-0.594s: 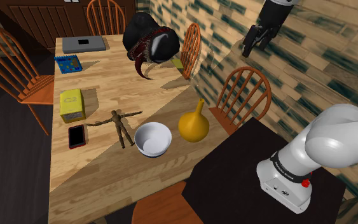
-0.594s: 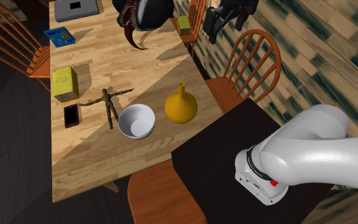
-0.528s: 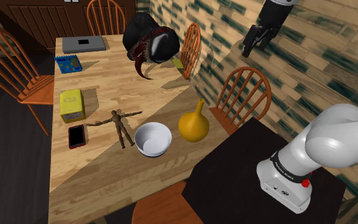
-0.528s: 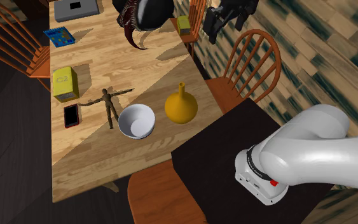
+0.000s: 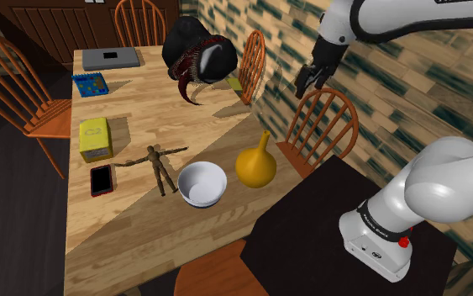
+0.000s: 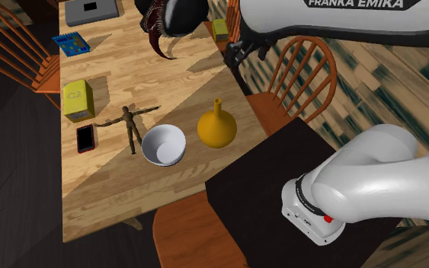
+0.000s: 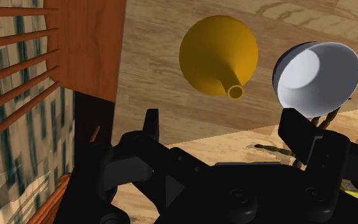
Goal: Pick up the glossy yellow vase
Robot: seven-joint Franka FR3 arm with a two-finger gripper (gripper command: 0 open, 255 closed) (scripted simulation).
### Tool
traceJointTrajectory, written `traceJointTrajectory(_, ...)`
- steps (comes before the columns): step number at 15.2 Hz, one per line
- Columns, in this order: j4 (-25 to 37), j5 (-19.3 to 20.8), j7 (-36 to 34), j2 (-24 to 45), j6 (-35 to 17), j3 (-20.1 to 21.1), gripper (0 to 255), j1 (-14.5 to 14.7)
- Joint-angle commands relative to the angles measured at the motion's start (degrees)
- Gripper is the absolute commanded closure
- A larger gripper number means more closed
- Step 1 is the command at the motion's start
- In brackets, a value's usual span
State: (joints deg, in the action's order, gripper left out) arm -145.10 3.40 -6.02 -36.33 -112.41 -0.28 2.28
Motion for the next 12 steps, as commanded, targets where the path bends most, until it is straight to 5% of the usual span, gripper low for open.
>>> traceJointTrajectory(1,-2.1,-0.3,0.0,2.3,-4.7,0.0,0,0.4)
traceJointTrajectory(12,-5.8,-2.8,-0.9,22.3,-29.0,1.6,0,3.3)
